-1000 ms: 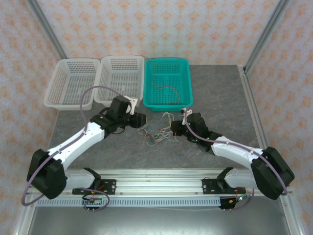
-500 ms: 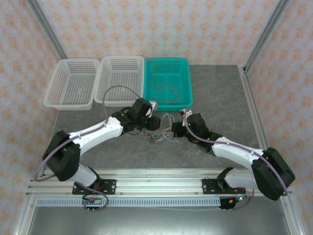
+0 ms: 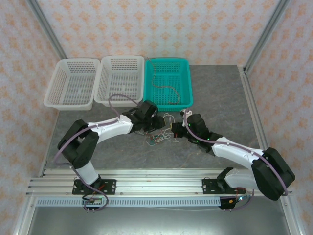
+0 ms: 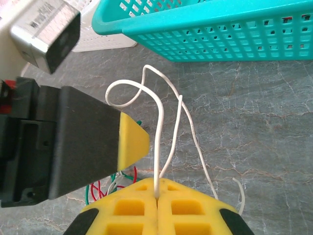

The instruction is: Untangle the cables

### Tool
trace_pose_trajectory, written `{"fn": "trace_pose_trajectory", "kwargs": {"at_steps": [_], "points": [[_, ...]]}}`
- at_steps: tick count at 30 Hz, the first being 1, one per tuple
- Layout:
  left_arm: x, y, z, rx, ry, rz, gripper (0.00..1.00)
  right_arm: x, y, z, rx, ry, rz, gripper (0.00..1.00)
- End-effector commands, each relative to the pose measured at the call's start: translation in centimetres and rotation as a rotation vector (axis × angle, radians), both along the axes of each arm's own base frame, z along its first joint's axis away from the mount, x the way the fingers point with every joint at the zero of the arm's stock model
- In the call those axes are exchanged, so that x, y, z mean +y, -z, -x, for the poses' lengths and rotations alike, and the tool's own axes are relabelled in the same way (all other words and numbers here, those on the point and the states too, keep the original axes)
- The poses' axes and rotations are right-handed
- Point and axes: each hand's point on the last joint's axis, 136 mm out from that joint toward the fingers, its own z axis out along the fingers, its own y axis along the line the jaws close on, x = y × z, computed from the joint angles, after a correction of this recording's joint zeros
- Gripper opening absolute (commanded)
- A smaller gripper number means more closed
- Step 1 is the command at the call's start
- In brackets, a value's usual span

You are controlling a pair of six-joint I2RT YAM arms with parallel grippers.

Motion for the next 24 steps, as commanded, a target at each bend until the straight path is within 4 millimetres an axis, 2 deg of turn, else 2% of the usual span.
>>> {"fn": "trace_pose_trajectory", "kwargs": {"at_steps": [1, 5, 9, 12, 24], "points": [[-0.2, 1.0, 0.5, 0.09, -0.076, 0.047, 0.39, -0.1, -0.4, 0.0, -0.018, 0.006, -0.018, 0.0], [-1.0, 1.7, 0.4, 0.106, -0.101, 0.119, 0.42, -0.1, -0.4, 0.1, -0.015, 0.003, -0.019, 0.0], [-1.7, 1.2, 0.2, 0.107, -0.093, 0.159, 0.45, -0.1, -0.3, 0.2, -0.011, 0.003, -0.013, 0.0], [-1.3, 0.8, 0.3, 0.103, -0.094, 0.148, 0.45, -0.2, -0.2, 0.2, -0.011, 0.007, -0.009, 0.0], [-1.8, -0.6, 0.1, 0.086, -0.085, 0.203, 0.1, -0.3, -0.1, 0.1, -0.008, 0.016, -0.009, 0.0]]}}
